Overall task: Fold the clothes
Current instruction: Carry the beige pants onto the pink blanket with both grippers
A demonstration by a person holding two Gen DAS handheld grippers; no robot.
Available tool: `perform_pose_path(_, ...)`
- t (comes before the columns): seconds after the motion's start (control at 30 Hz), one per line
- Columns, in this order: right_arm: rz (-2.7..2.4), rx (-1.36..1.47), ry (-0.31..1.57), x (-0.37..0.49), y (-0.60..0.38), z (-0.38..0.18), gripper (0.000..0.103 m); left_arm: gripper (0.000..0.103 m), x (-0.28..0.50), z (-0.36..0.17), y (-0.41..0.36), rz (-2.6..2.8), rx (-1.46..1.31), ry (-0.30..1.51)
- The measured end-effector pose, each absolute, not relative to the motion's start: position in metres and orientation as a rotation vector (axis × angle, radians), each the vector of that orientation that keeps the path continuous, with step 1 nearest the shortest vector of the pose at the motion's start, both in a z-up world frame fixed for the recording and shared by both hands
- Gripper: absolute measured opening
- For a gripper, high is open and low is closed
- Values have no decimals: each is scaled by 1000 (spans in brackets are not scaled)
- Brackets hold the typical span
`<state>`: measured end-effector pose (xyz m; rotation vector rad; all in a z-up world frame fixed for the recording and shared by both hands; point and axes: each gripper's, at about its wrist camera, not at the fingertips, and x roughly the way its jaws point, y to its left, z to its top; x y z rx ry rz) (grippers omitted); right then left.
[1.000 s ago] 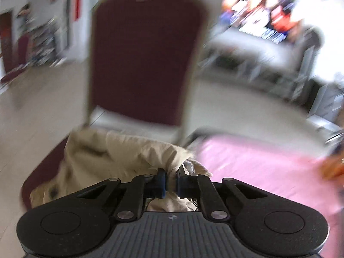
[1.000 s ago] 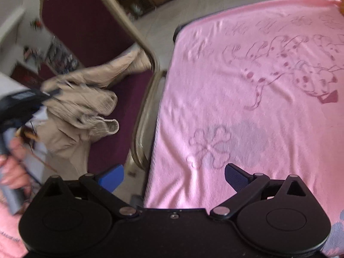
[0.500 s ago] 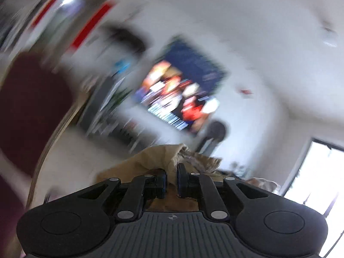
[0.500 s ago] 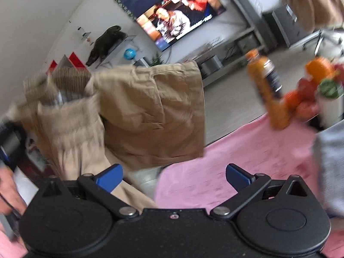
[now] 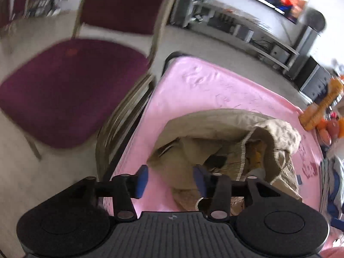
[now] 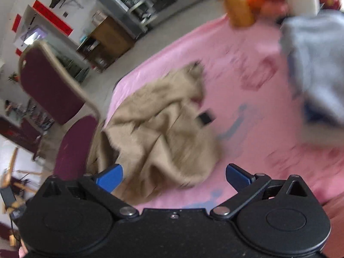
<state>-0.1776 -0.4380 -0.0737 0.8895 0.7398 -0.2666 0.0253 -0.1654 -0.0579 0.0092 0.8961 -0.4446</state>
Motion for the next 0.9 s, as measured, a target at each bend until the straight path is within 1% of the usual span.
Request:
perform_pose_path(0.03,-233,917,732,-175,-430,-77,102,60,27,-55,-175,-472,28,889)
perform_pose_path(0.07,-204,948,728,-171,-423,-81,100,71,28,-57,-183,-493,38,885)
perform_pose_path(0.1,-176,979,724,-167,-415,-84,97,73,30,-60,-191,-513,45,879)
perform_pose_path(0.17,-144,996,724,-157,-402,-86,87,72,28,-58,-205,-542,59,877)
perform_pose_path(0.23,-147,948,738,-145,-391,-84,84,71,31,-65,-224,-563,94,885)
perform_pose_path(0.3,-149,917,748,-138,-384,-82,75,66,30,-71,-241,-573,169,872)
perform_pose_path(0.33,-149,917,750,-137,-383,-81,68,65,32,-75,-252,-573,221,858)
perform_pose_path(0.37,-144,922,750,-134,-382,-82,61,58,33,-80,-267,-568,277,852)
perform_pose_path(0.4,-136,925,748,-131,-381,-83,57,45,31,-83,-280,-561,330,857)
perform_pose_path(0.43,-124,923,745,-126,-381,-86,52,41,33,-87,-292,-560,376,868)
perform_pose_path(0.47,-115,919,744,-122,-380,-89,51,36,36,-94,-303,-561,419,882)
perform_pose_path(0.6,-126,934,745,-99,-378,-101,51,36,41,-115,-325,-547,590,884)
perform_pose_path(0.63,-134,944,745,-92,-378,-104,51,32,44,-118,-324,-534,611,880)
perform_pose_path(0.67,-142,953,744,-85,-378,-107,52,18,47,-119,-321,-523,618,878)
perform_pose_path(0.7,-151,960,745,-78,-378,-110,52,14,52,-119,-316,-514,601,888)
perform_pose_path(0.77,-172,961,757,-63,-376,-114,56,12,59,-113,-306,-490,556,889)
perform_pose_path(0.8,-179,959,762,-56,-375,-115,58,13,60,-110,-302,-473,549,875)
perform_pose_path(0.83,-190,954,764,-49,-373,-115,64,13,62,-108,-298,-445,551,860)
perform_pose_path(0.9,-248,917,792,-38,-368,-114,67,13,68,-108,-292,-418,550,854)
